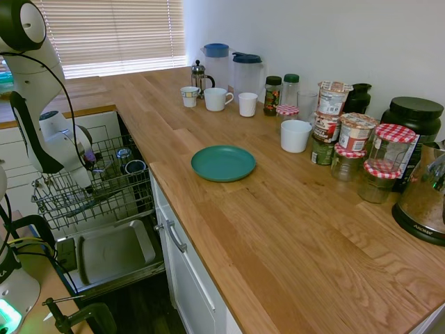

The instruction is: Put the fork in the dishwasher

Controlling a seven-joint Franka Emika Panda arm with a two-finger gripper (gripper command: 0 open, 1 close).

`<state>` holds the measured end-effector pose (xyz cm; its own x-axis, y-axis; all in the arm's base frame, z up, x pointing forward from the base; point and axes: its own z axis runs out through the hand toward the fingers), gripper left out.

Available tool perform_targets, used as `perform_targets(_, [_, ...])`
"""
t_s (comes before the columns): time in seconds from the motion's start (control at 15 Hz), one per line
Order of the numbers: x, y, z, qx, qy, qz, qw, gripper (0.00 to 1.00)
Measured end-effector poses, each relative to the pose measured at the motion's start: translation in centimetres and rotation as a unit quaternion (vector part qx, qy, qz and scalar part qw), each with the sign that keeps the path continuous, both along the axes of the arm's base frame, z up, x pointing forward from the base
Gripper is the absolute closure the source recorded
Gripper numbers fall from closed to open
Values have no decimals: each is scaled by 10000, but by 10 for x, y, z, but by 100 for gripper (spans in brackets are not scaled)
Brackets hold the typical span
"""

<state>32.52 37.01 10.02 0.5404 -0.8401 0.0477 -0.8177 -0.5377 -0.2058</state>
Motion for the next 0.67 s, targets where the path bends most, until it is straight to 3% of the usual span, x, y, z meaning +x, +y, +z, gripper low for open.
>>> perform_targets(0.33, [-2,1,11,41,-83,43,9999,0])
perform_targets(0.67, [-27,-6,75,-19,-442,103,9990,0])
